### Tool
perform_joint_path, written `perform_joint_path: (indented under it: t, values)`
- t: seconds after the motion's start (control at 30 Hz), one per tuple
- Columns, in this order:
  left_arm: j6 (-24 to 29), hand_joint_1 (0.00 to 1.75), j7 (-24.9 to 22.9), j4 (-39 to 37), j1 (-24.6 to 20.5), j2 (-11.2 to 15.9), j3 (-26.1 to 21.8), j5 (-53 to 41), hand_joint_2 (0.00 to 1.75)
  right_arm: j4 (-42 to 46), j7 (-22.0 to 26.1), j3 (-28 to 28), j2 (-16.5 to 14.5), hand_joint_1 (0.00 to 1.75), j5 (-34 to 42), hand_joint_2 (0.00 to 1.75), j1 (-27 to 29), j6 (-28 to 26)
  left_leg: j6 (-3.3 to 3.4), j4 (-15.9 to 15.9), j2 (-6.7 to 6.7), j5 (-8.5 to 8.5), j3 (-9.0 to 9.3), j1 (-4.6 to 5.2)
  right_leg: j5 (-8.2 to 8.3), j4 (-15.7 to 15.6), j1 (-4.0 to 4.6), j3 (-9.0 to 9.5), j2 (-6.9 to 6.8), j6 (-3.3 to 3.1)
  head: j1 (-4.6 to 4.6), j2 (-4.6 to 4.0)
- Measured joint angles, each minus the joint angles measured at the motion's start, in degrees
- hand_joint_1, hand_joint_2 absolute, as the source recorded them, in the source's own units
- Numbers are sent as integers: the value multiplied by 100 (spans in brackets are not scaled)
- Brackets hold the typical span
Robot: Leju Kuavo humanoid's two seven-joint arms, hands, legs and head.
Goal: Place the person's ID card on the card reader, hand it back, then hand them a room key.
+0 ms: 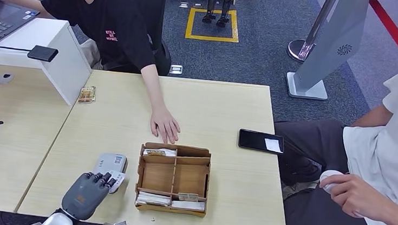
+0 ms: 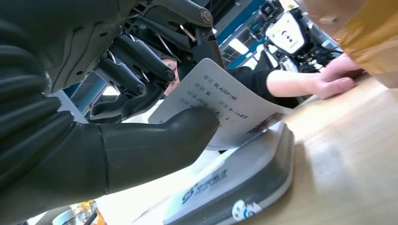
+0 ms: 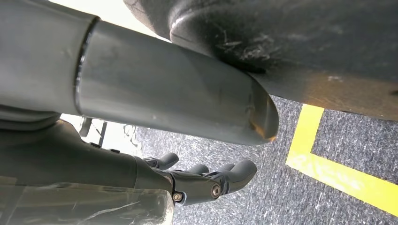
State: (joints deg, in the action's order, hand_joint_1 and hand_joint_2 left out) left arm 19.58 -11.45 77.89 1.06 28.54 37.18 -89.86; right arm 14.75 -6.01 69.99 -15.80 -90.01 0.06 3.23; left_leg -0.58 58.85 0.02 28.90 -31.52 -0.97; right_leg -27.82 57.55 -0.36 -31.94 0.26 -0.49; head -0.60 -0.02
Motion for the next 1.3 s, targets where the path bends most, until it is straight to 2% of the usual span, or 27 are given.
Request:
perform_joint_path:
  t: [0.13, 0.4, 0.63, 0.9, 1.3]
  values:
    - [15, 175, -174, -47, -56, -19, 61, -2, 175, 0, -1, 0, 0, 0, 0, 0, 0, 0, 0, 0, 0, 0, 0, 0, 0, 0, 0, 0, 1, 0, 0, 0]
    - [23, 175, -224, -102, -95, -25, 117, -2, 175, 0, -2, 0, 0, 0, 0, 0, 0, 0, 0, 0, 0, 0, 0, 0, 0, 0, 0, -1, 1, 0, 1, 0]
    - [102, 175, -662, -180, -208, -19, 309, -2, 175, 0, -2, 0, 0, 0, 0, 0, 0, -7, 0, 0, 0, 0, 0, 0, 0, 0, 0, -1, 1, 0, 1, 0]
    - [-246, 175, -376, -227, -226, -17, 355, -2, 175, 0, -11, 0, 0, 0, 0, 0, 0, -7, 0, 0, 0, 0, -1, 0, 0, 0, 0, -1, 0, 0, 1, 0]
    - [-726, 175, -486, -229, -258, -17, 354, -2, 175, 2, -55, 1, 0, 0, 0, 0, 0, -5, -2, 0, 0, -1, 1, 0, 0, 0, 0, 3, 0, 0, 1, 0]
